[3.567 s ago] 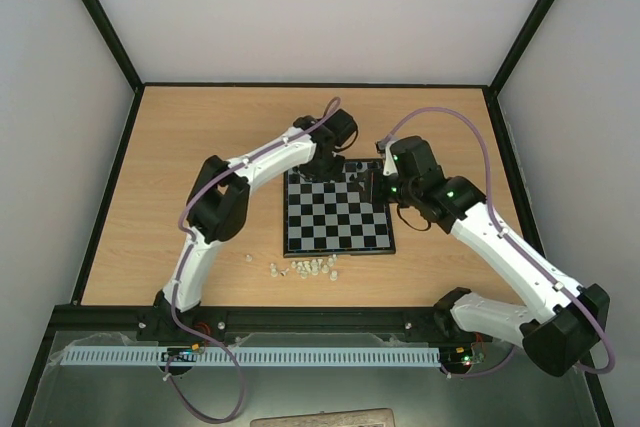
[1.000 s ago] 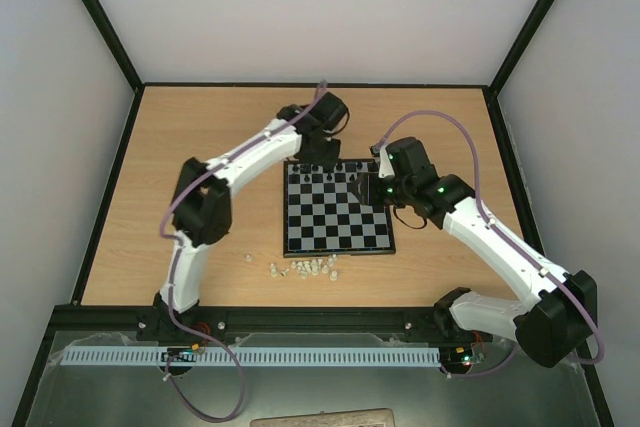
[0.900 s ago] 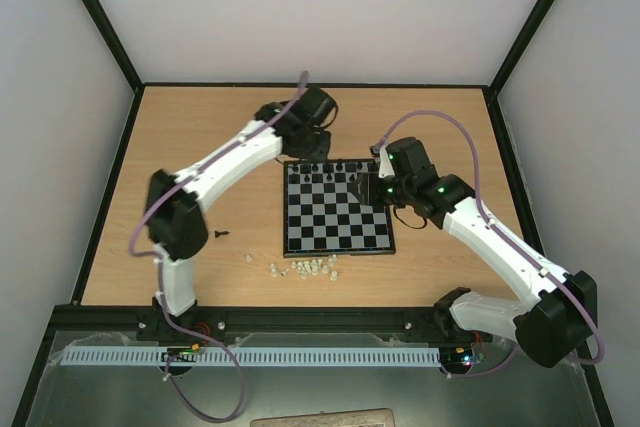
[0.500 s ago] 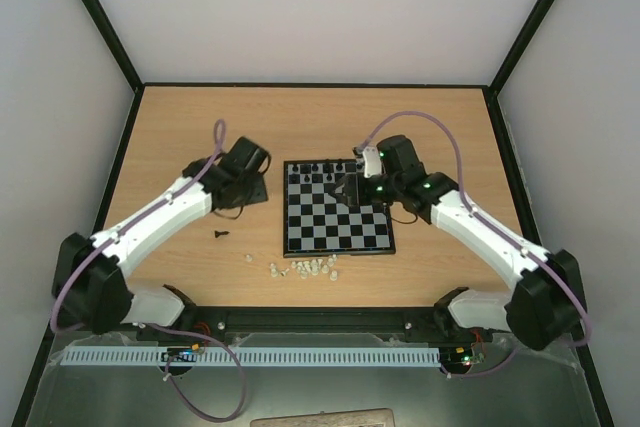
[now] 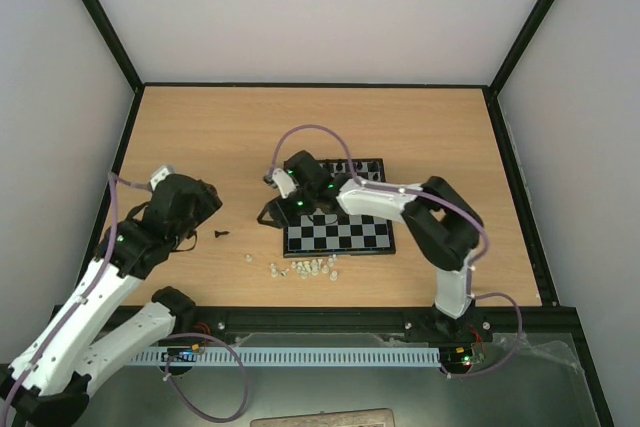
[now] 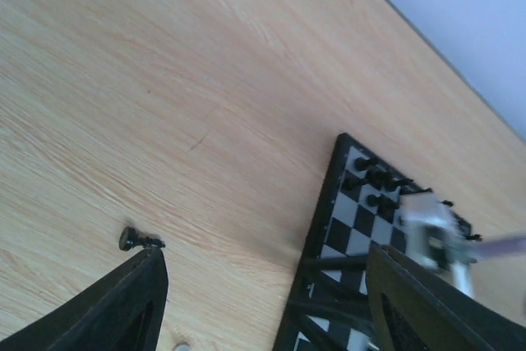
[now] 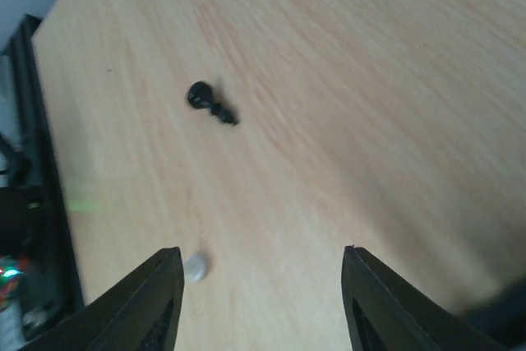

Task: Set up the chess pieces on the board
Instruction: Pick up the chess piece at the center of the board, then place the chess piece on the chessboard.

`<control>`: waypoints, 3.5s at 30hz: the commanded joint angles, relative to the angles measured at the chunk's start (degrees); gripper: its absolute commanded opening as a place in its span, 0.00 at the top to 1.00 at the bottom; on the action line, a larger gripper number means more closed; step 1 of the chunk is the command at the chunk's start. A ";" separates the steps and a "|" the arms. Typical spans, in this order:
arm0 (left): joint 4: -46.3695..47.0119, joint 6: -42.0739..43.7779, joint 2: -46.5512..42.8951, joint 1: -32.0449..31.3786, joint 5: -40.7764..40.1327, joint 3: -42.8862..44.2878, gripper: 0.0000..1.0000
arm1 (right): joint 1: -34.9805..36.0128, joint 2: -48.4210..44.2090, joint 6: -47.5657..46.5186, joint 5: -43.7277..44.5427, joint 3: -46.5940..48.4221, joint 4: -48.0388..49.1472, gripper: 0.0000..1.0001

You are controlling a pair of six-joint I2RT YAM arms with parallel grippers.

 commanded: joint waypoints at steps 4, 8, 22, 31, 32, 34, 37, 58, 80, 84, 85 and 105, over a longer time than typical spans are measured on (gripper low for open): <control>-2.73 1.42 -7.27 0.21 0.54 3.45 0.30 | 5.11 7.22 -20.54 6.83 5.97 4.67 0.41; -2.70 2.80 -9.49 0.21 1.70 4.92 0.30 | 7.70 10.07 -25.20 5.61 6.91 6.39 0.40; -4.11 4.02 -11.22 0.23 1.47 7.17 0.30 | 14.57 21.04 -32.47 13.58 18.84 3.12 0.45; -4.29 4.69 -10.40 0.21 0.54 8.53 0.30 | 14.57 20.63 -34.00 16.68 18.29 3.27 0.46; -4.09 4.84 -10.27 0.23 0.35 8.43 0.30 | 14.52 21.16 -34.12 17.09 18.68 3.25 0.46; -3.69 4.97 -9.78 0.21 0.22 8.16 0.30 | 14.52 22.73 -34.47 17.41 20.02 2.88 0.47; -3.26 5.20 -8.96 0.23 0.31 8.07 0.30 | 14.39 24.55 -34.77 17.36 21.75 2.79 0.48; -0.84 6.50 -6.10 0.25 0.55 7.36 0.29 | 12.71 27.09 -33.20 17.84 22.71 0.39 0.64; 1.48 7.33 -4.44 0.29 1.57 6.25 0.29 | 11.06 25.25 -29.49 17.44 19.89 -1.81 0.94; 2.73 7.75 -4.36 0.29 2.00 5.61 0.29 | 9.84 20.06 -25.37 14.78 18.66 -2.78 0.95; 3.30 8.31 -4.47 0.29 2.43 5.59 0.26 | 9.25 18.28 -24.24 13.71 18.43 -3.30 0.95; 31.53 20.94 2.37 3.70 56.24 -1.36 0.12 | -1.40 -25.87 -7.77 -9.80 -1.09 -19.99 0.94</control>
